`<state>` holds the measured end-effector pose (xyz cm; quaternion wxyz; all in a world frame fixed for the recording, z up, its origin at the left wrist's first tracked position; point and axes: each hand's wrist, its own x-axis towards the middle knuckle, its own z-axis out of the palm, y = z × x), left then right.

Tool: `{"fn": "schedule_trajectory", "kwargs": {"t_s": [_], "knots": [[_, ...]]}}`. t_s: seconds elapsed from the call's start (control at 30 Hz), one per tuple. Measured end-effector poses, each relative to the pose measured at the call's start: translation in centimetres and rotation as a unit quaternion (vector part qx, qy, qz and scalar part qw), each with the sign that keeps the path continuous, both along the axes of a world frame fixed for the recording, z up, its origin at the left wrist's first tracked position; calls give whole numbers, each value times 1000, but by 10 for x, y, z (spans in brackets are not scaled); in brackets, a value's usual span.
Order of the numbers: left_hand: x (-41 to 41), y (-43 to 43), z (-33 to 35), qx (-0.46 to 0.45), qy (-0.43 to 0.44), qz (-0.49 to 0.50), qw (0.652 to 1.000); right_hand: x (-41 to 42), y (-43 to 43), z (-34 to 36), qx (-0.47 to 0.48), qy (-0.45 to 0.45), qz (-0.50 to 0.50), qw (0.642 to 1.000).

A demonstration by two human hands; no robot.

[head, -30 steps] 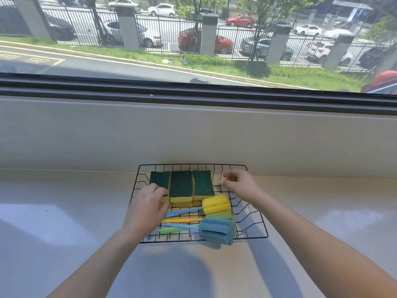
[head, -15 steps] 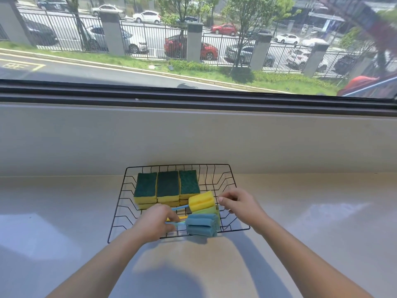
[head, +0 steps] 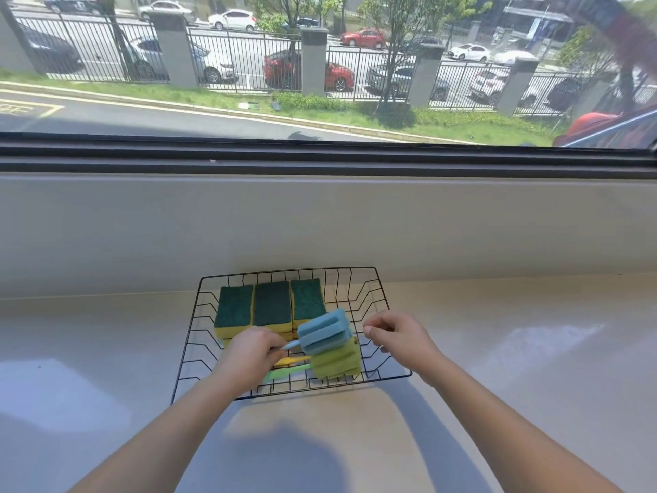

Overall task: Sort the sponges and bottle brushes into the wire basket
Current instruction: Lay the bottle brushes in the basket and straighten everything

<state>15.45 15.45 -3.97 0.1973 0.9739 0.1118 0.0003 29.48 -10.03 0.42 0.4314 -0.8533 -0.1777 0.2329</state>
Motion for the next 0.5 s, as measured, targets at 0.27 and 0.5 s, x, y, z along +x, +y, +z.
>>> {"fn": "schedule_trajectory", "kwargs": {"t_s": [0.27, 0.5], "knots": [[1, -1, -14, 35, -1, 0, 999, -4, 7, -4, -1, -2, 5, 1000], [-3, -2, -14, -2, -8, 25, 1000, -7, 15, -3, 7, -9, 4, 1000]]}}
